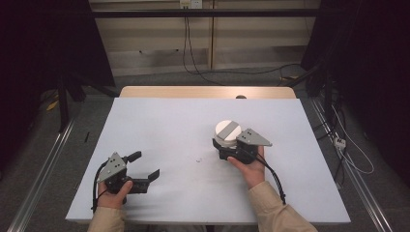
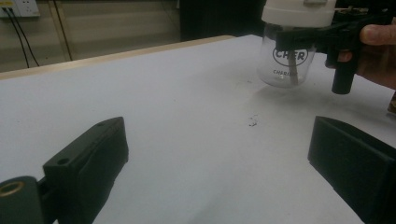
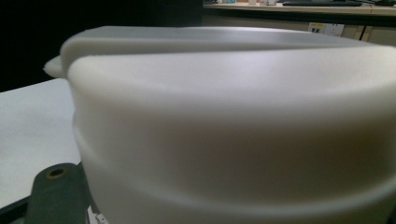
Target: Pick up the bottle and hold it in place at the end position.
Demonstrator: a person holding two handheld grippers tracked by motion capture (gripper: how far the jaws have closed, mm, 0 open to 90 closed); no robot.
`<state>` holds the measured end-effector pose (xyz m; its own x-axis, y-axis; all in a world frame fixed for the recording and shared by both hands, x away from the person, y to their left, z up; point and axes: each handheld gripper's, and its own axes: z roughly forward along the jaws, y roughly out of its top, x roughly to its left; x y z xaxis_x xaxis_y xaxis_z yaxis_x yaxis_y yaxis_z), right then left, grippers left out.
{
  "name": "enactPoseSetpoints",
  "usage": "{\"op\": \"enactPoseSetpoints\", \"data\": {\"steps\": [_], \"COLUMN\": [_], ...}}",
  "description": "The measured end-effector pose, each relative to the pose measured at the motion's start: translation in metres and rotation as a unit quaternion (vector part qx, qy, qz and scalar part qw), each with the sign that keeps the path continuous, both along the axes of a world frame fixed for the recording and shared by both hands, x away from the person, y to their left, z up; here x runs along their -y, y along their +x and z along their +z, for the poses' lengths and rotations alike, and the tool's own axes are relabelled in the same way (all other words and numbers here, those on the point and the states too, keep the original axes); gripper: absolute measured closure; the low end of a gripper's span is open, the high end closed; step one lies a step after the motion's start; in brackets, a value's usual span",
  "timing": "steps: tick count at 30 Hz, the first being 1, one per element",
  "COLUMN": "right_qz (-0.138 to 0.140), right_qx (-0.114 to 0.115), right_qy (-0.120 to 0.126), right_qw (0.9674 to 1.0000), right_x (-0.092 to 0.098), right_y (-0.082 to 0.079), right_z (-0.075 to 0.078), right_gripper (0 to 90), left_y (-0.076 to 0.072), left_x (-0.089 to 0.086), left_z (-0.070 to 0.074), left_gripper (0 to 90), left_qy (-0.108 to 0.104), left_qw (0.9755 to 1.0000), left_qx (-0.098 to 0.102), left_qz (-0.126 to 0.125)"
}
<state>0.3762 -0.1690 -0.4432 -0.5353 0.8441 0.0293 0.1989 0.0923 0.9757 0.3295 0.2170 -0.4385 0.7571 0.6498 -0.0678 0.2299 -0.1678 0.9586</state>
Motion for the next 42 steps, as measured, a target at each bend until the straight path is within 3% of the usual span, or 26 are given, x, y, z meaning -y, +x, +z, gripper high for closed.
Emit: {"op": "enactPoseSetpoints", "data": {"steps": [42], "right_qz": [0.01], "right_qx": [0.001], "right_qy": [-0.001], "right_qw": [0.9999], "right_x": [-0.021], "right_y": [0.025], "right_z": [-0.002], "right_gripper": [18.4], "left_y": [0.001], "left_x": [-0.001], "left_z": [0.0], "left_gripper": [4.5], "left_qy": [0.001], "left_qw": [1.0], "left_qx": [0.002], "left_qz": [0.0]}}
